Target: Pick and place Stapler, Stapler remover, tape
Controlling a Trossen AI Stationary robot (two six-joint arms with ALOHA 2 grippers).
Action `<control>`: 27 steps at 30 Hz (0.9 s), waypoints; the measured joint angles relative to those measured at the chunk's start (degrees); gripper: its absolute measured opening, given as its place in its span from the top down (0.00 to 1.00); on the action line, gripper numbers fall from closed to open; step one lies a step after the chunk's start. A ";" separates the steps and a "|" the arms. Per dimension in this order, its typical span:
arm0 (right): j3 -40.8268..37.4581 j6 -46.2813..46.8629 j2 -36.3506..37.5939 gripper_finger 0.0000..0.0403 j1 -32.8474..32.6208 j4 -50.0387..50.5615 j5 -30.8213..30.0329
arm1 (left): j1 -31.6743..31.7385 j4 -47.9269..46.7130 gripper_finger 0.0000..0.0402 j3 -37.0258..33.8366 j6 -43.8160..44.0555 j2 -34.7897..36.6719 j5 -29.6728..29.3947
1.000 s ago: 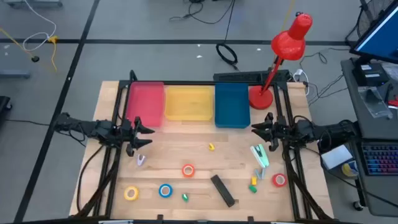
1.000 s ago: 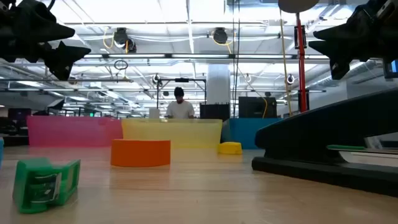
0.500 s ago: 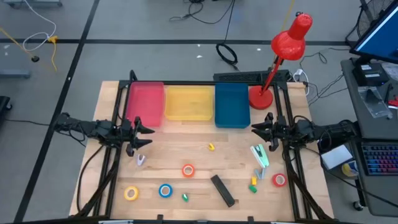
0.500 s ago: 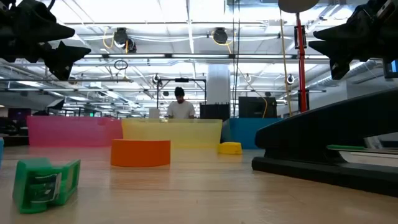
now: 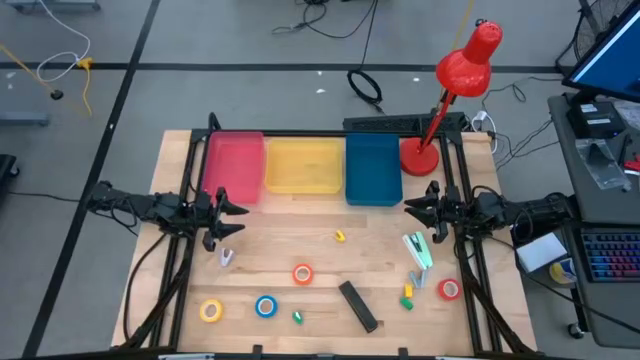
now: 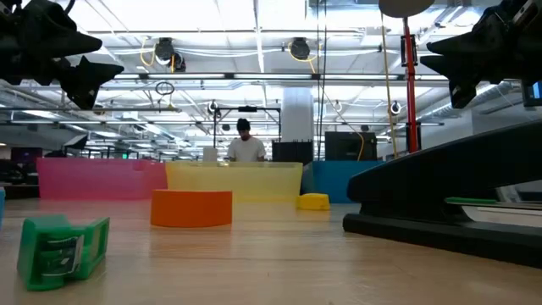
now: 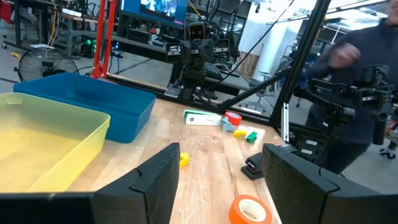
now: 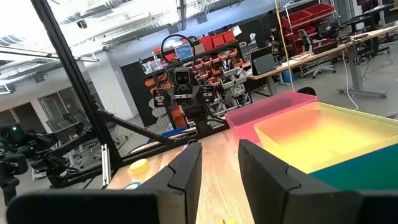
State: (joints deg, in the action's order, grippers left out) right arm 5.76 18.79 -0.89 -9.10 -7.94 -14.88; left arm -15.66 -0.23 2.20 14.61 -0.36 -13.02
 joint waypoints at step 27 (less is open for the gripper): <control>-0.01 4.00 0.02 0.75 0.01 -1.10 0.01 | 0.00 0.00 0.43 0.00 0.00 -0.01 0.01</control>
State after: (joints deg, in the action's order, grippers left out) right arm 5.75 22.78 -0.86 -9.09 -9.05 -14.87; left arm -15.66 -0.23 2.20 14.61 -0.37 -13.02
